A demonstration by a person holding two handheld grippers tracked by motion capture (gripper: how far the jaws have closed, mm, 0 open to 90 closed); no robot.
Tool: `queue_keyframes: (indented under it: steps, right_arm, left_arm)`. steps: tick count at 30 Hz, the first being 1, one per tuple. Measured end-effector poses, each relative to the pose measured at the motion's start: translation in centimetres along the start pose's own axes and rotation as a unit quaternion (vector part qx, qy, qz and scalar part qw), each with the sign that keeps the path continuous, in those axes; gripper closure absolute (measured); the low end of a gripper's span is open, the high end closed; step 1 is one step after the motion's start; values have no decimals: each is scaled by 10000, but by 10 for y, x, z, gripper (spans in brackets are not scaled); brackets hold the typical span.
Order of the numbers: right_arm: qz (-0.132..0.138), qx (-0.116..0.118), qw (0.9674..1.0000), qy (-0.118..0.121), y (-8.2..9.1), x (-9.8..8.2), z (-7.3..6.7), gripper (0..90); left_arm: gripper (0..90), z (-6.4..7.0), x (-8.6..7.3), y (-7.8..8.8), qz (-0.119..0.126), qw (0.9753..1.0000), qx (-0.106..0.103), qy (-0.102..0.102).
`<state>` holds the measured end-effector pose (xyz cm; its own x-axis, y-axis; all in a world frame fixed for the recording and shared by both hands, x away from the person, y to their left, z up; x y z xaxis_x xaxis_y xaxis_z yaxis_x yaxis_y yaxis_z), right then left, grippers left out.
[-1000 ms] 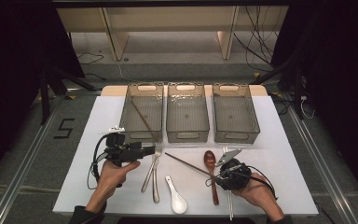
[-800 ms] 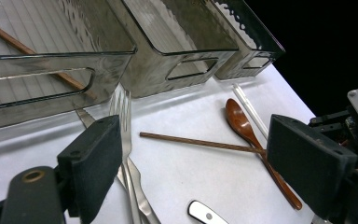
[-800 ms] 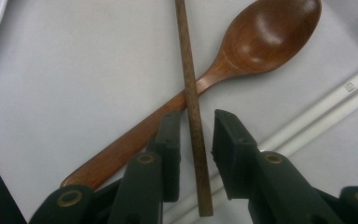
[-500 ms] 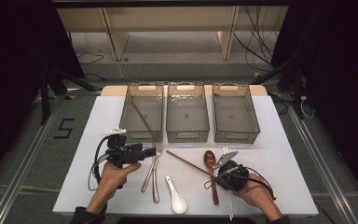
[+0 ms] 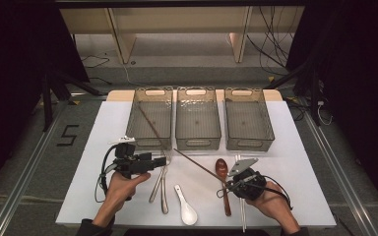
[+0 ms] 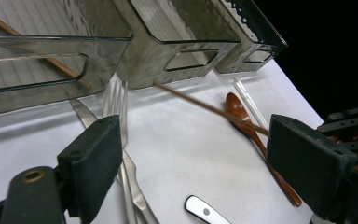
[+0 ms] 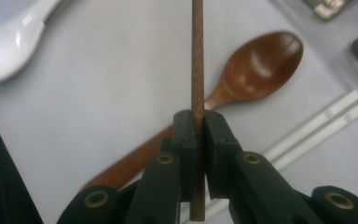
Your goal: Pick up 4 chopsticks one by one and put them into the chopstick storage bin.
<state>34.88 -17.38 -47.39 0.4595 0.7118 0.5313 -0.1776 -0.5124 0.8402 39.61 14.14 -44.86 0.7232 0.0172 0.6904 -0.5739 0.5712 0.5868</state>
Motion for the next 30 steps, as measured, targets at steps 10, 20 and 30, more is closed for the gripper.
queue_keyframes:
  steps: [10, 20, 30]
  right_arm:
    - [651, -93, 9978, 82, 5, 15, -13, 848]
    - [987, -143, 9950, 66, 2, 26, -23, 847]
    - [1120, -97, 9936, 97, -4, 34, -30, 847]
  left_arm:
    - [180, 16, -3, -4, 0, 9997, -205, 101]
    - [185, 29, -8, -12, 8, 9987, -409, 308]
    - [223, 42, -12, -23, -71, 9962, -650, 569]
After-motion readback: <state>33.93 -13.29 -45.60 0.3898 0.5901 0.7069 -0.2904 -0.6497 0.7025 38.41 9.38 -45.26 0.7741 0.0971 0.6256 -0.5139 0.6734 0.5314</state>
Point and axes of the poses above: each handheld gripper's, and its own axes: y roughly backward along the jaws, x roughly out of its top, z roughly to its right, the point moved 4 cm from there along -y, roughly forward along the jaws, and after that the axes turned 12 degrees about x, right-handed, at the moved point
